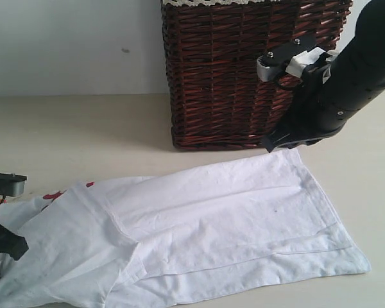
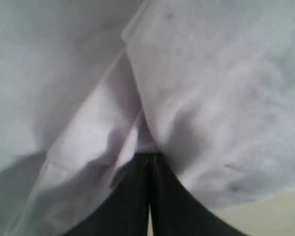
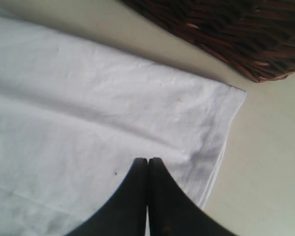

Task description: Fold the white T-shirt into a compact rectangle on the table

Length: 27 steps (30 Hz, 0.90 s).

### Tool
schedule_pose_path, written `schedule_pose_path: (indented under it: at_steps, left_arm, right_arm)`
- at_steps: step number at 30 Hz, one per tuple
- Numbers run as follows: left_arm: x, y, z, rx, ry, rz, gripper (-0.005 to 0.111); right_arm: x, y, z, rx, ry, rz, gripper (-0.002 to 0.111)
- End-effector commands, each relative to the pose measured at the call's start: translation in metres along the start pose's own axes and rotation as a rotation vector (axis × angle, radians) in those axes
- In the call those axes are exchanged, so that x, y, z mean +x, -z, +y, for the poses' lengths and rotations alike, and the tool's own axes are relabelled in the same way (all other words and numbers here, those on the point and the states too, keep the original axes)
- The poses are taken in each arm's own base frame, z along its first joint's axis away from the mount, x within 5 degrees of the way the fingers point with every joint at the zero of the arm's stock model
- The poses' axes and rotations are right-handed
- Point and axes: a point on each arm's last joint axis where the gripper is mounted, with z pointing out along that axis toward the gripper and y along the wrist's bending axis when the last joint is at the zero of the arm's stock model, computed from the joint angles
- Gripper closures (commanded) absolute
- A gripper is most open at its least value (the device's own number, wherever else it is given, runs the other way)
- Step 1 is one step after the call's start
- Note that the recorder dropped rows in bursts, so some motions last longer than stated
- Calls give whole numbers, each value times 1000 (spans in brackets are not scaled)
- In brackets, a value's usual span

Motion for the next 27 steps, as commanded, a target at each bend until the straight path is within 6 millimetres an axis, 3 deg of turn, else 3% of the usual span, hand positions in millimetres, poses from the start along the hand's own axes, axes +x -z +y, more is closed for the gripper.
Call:
schedule_pose_path:
  at_steps: [1,4,8,11,13,16,22,27]
  left_arm:
    - [4,22,-6,-3,-3,-94,107]
    - [9,50,-7,-18,45,-245,107]
    - [27,72,24,-73,278,-326,98]
    - [40,72,50,-63,403,-318,74]
    - [45,66,65,-50,489,-338,47]
    - [46,53,77,-38,558,-351,21]
    - [30,24,84,10,554,-273,21]
    - [20,14,89,22,570,-271,21]
  right_arm:
    - [-3,4,-2,0,-6,-21,108]
    - [-3,4,-2,1,-5,-23,108]
    - [-3,4,-2,-4,-12,-24,107]
    - [-3,4,-1,-13,-23,-26,102]
    - [-3,4,-1,-16,-26,-27,98]
    - [-3,4,-1,-15,-26,-29,96]
    - [-4,4,1,-32,-32,-33,95]
    - [-4,4,1,-31,-29,-33,95]
